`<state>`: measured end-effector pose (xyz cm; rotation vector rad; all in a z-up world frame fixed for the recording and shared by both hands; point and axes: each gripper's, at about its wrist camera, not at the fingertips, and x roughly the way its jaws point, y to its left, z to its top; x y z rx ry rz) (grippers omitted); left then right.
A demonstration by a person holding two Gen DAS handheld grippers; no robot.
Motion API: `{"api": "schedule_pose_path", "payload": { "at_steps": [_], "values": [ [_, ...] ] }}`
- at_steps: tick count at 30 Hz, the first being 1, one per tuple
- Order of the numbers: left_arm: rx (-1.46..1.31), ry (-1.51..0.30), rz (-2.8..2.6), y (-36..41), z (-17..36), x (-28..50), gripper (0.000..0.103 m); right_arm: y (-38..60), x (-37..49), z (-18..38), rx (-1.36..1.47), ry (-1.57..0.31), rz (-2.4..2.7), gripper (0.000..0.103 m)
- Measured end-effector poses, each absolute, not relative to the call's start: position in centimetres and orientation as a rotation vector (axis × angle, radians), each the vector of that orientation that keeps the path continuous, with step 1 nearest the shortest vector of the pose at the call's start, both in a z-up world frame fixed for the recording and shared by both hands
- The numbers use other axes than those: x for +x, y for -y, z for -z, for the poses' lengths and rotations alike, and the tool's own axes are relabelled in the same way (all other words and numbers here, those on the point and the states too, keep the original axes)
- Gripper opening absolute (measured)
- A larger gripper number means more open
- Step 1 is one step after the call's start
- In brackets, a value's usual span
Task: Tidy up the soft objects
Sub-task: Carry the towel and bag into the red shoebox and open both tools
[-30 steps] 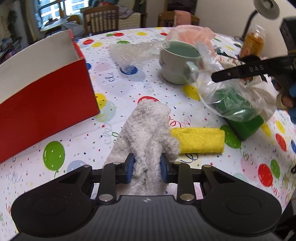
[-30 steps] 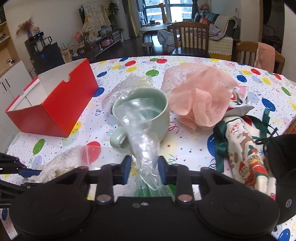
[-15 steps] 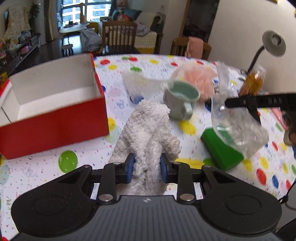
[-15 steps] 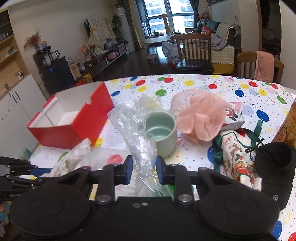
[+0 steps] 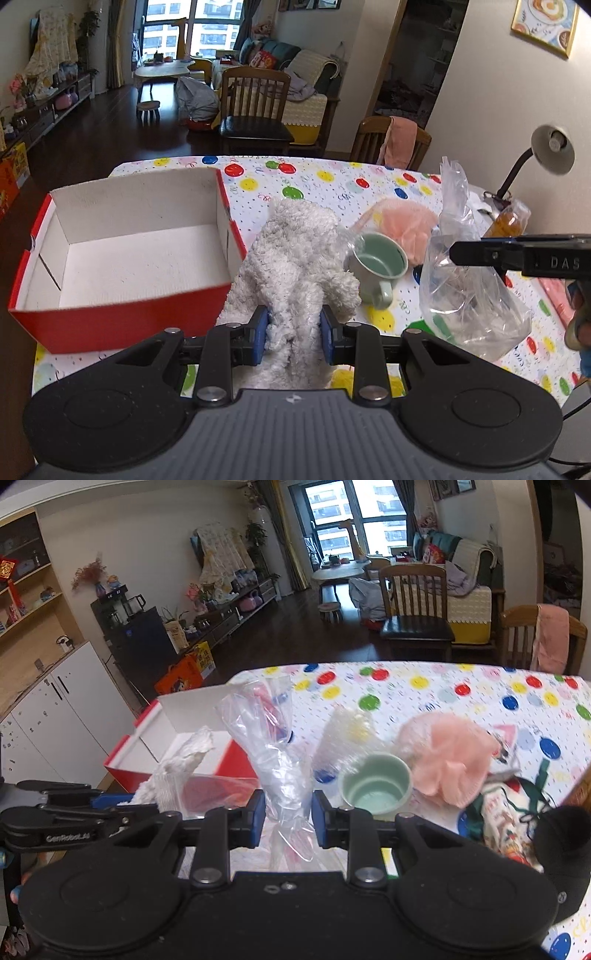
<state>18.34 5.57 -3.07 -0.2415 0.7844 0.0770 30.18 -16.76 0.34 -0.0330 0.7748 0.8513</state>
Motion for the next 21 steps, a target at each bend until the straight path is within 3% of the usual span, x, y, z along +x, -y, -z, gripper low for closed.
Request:
{"api": "schedule_pose_path", "payload": {
  "at_steps": [21],
  "values": [
    [-0.226,-0.789,-0.157,-20.9,0.9,20.8,0.028,-0.9,30.2,-2.4,-0.074,-0.750,-0.851,0.026]
  ]
}}
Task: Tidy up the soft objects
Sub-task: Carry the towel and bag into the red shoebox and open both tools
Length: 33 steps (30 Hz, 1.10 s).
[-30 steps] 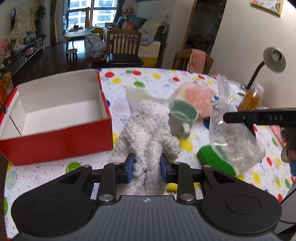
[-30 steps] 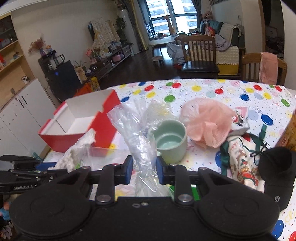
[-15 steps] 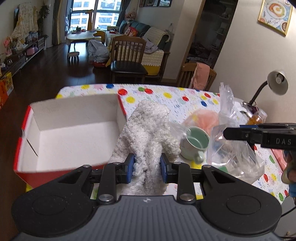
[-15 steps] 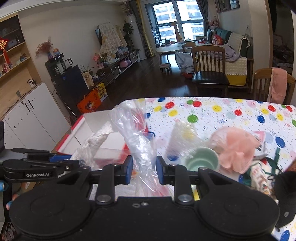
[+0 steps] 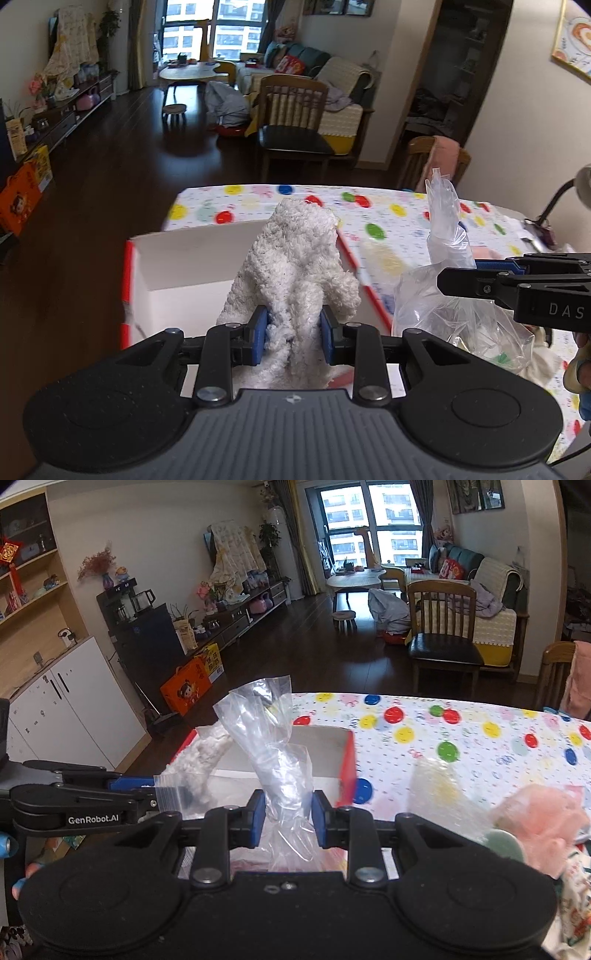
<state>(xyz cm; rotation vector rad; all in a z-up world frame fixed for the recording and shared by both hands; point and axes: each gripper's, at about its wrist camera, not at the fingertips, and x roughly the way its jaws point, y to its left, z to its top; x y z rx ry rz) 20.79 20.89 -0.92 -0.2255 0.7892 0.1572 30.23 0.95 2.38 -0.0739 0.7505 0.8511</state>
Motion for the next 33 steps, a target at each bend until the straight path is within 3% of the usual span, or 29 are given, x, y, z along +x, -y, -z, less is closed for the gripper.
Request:
{"api": "schedule_pose_path", "payload": {
  "at_steps": [11,33],
  "values": [
    [-0.170,-0.867,-0.228,-26.4,4.2,23.4,0.029,-8.5,32.4,-0.1,-0.100,-0.804,-0.807,0.026],
    [-0.128,-1.098,-0.195,-27.7,12.3,29.0,0.028,-15.6,35.4,8.3,-0.292,-0.970,-0.729,0.026]
  ]
}}
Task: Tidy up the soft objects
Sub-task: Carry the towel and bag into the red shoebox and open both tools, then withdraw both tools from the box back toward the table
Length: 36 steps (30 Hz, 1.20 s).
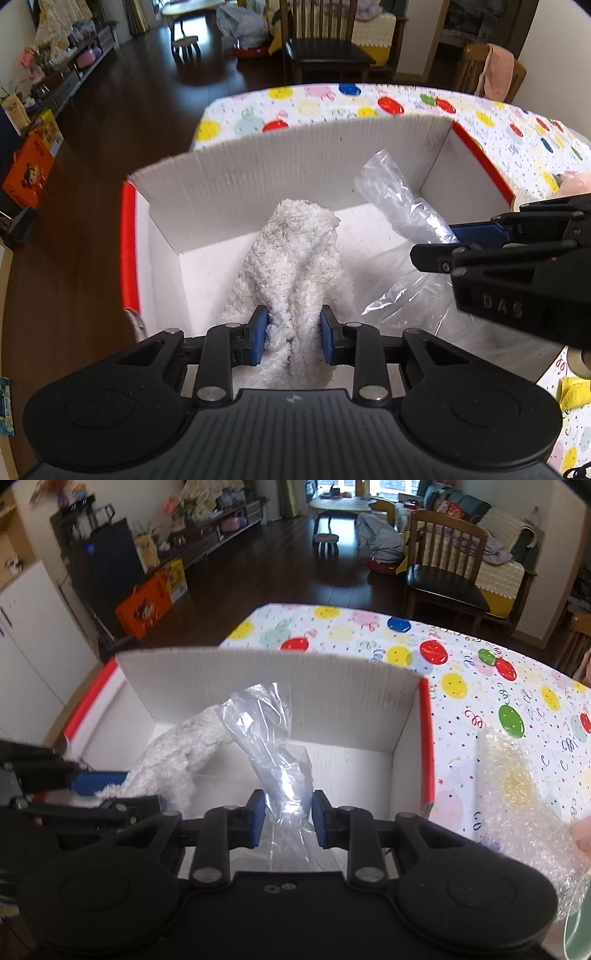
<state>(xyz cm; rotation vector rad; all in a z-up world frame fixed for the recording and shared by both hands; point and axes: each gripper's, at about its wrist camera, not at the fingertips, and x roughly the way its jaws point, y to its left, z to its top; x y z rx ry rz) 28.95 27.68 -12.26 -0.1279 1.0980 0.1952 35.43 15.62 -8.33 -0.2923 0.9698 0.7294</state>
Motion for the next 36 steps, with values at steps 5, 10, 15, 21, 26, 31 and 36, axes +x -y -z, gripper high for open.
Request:
{"api": "schedule_pose_path", "payload": {
  "at_steps": [5,10,15,21,26,31,36],
  "values": [
    [-0.118,-1.152,-0.187,-27.4,13.3,29.6,0.028,-16.2,35.1,9.4,-0.360,-0.982,-0.719,0.026],
    [-0.115,-1.195,-0.168,-27.2,13.9,30.2,0.028,-16.6,34.7,9.9,-0.408,-0.994,-0.715,0.027],
    [-0.123,-1.214,-0.164,-27.3,14.2,30.4,0.031,-16.5,34.7,10.1,-0.407,-1.008,-0.708,0.028],
    [-0.126,-1.205,-0.182,-27.5,14.3,30.3,0.060,-16.4,35.2,10.4,-0.389,-1.034,-0.708,0.037],
    [-0.145,-1.200,-0.191,-27.8,14.2,30.0,0.061,-16.1,34.9,10.3,-0.382,-1.025,-0.713,0.039],
    [-0.172,-1.174,-0.192,-28.0,13.5,29.2,0.061,-15.4,34.4,9.5,-0.357,-1.005,-0.730,0.045],
    [-0.147,-1.133,-0.185,-27.6,12.3,28.3,0.061,-14.3,33.7,7.9,-0.317,-0.968,-0.743,0.060]
  ]
}}
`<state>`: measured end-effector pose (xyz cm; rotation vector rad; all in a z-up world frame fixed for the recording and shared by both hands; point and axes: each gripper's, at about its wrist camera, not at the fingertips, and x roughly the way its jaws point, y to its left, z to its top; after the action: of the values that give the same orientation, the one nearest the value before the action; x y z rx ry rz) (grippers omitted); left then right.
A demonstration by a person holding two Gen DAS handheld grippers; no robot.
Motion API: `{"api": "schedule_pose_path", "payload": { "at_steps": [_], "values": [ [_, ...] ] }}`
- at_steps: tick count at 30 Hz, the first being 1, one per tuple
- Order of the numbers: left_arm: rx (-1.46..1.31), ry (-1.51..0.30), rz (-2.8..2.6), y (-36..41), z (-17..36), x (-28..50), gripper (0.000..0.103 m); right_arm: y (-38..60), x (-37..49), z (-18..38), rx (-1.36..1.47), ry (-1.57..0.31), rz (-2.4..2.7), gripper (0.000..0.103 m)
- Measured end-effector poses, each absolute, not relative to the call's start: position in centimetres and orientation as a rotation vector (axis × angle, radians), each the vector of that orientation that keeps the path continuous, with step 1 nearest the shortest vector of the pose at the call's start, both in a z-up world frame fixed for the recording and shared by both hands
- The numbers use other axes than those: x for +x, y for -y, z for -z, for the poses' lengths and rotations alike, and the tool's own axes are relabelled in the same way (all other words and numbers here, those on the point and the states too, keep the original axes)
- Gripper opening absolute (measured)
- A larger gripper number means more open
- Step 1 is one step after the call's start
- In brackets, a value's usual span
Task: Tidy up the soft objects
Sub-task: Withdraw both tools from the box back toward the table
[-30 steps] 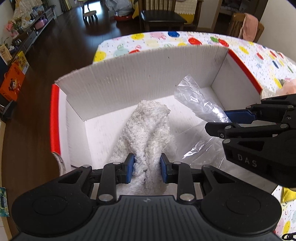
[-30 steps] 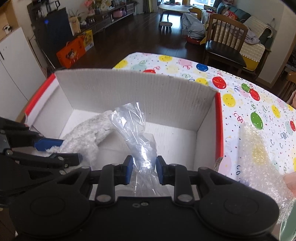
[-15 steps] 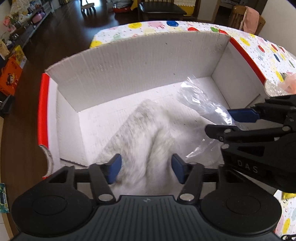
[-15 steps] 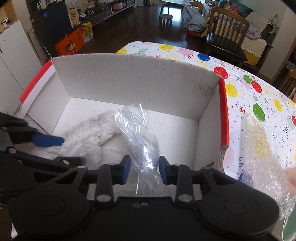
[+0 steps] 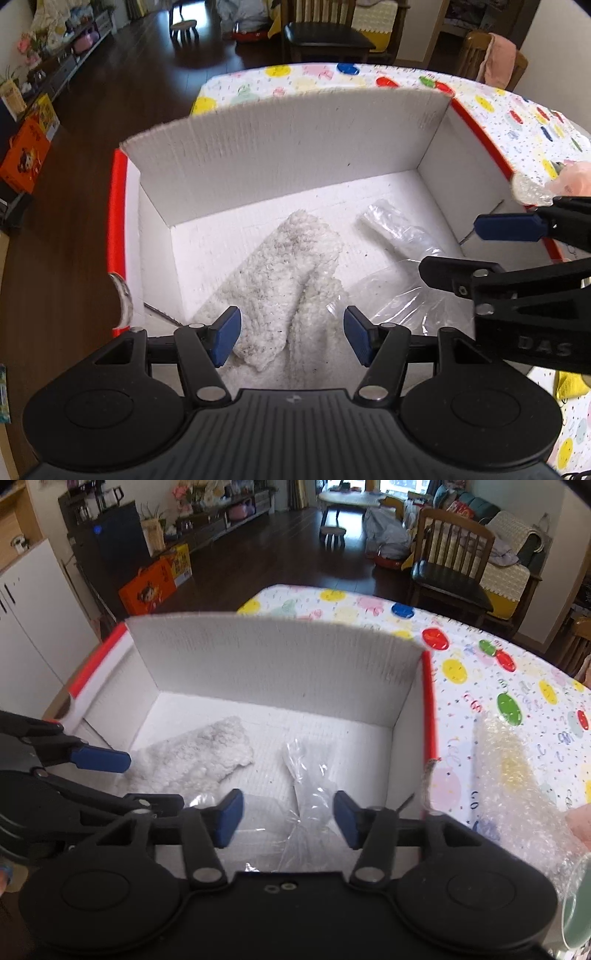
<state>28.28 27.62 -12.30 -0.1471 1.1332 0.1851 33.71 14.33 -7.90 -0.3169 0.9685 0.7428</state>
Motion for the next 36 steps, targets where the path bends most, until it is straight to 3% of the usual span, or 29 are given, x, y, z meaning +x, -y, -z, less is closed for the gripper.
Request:
{"api": "schedule_pose_path", "payload": {
  "at_steps": [7,11,19,36],
  "values": [
    [-0.146,-1.044,-0.162,-26.7,9.3,26.8,0.061,-11.8,32.7,4.8,-0.241,-0.923,-0.753,0.062],
    [-0.163,-0.992,-0.150,-26.0,7.5,26.1,0.068,-10.1,31.9,3.0,-0.196,-0.898,-0.756,0.063],
    [-0.199,-0.909,-0.096,-23.7,4.4,25.0,0.072,-5.9,29.7,-0.7,-0.126,-0.798,-0.724,0.083],
    [-0.206,-0.734,0.057,-13.4,-0.6,21.8,0.085,6.7,26.3,-3.6,-0.010,-0.645,-0.657,0.099]
  ]
}}
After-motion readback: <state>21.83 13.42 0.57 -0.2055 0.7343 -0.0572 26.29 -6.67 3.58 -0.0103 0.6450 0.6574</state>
